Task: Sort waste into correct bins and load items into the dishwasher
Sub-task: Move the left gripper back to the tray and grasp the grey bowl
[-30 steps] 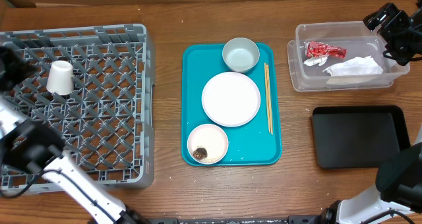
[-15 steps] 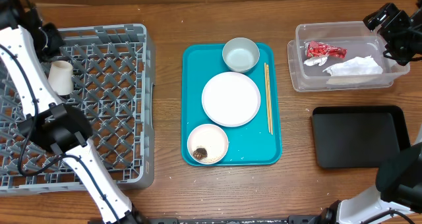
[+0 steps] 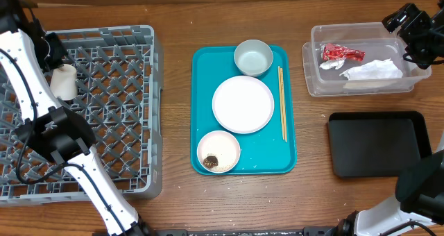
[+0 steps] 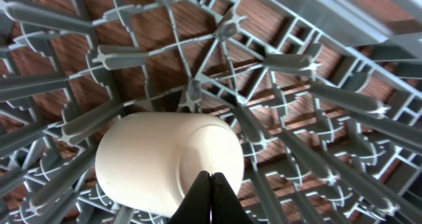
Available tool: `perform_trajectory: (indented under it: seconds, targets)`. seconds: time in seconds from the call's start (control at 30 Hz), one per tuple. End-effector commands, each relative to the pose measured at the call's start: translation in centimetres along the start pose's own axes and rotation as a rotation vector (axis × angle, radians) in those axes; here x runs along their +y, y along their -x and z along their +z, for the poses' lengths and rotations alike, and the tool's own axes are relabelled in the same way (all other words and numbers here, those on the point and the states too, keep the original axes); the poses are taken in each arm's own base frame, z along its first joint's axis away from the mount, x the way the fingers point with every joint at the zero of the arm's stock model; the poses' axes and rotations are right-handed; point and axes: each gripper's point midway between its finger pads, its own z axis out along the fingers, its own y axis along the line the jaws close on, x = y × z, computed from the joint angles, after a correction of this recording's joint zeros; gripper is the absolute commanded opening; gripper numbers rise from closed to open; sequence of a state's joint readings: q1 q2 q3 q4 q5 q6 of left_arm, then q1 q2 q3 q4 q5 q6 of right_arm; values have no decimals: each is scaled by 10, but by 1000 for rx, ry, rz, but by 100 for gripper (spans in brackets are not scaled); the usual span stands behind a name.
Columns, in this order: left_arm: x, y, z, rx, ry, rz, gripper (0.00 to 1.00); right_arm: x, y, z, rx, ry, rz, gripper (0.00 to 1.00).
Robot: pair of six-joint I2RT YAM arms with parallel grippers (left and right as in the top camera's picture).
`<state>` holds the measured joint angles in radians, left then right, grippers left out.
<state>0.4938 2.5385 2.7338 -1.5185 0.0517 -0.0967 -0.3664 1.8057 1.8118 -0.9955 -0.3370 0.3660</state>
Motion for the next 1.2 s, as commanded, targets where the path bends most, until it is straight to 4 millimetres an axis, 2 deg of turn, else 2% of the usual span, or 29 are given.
perform_trajectory:
  seconds: [0.0, 0.1, 0.2, 0.37, 0.57, 0.7, 0.83, 0.93, 1.03, 1.07, 1.1, 1.13, 1.17]
  targets:
    - [8, -9, 19, 53, 11, 14, 4, 8, 8, -12, -36, 19, -12, 100]
    - [17, -14, 26, 76, 56, 6, 4, 8, 8, -12, -36, 19, -12, 100]
    - [33, -14, 22, 72, 124, -47, 4, 8, 8, -12, -36, 19, -12, 100]
    - [64, -13, -1, 45, 190, -181, 4, 9, 8, -12, -36, 20, -12, 100]
    - [96, -19, -22, 42, 192, -314, 4, 8, 8, -12, -36, 19, -12, 100]
    - [96, -18, -39, 24, 103, -334, 4, 8, 8, -12, -36, 19, -12, 100]
    - [71, -5, -73, -69, 1, -285, 4, 8, 8, -12, -36, 19, -12, 100]
    - [42, 2, -109, -157, -81, -241, 4, 8, 8, -12, -36, 19, -12, 100]
    - [-10, 0, -147, -209, -249, -165, 4, 8, 8, -12, -36, 19, -12, 100]
    - [-35, -4, -159, -211, -335, -129, 4, 8, 8, -12, -36, 19, -12, 100]
    - [-55, -9, -168, -206, -406, -98, 12, 8, 8, -12, -36, 19, -12, 100]
    - [-86, -16, -179, -187, -516, -51, 35, 8, 8, -12, -36, 19, -12, 100]
    - [-108, -23, -185, -167, -586, -17, 56, 8, 8, -12, -36, 19, -12, 100]
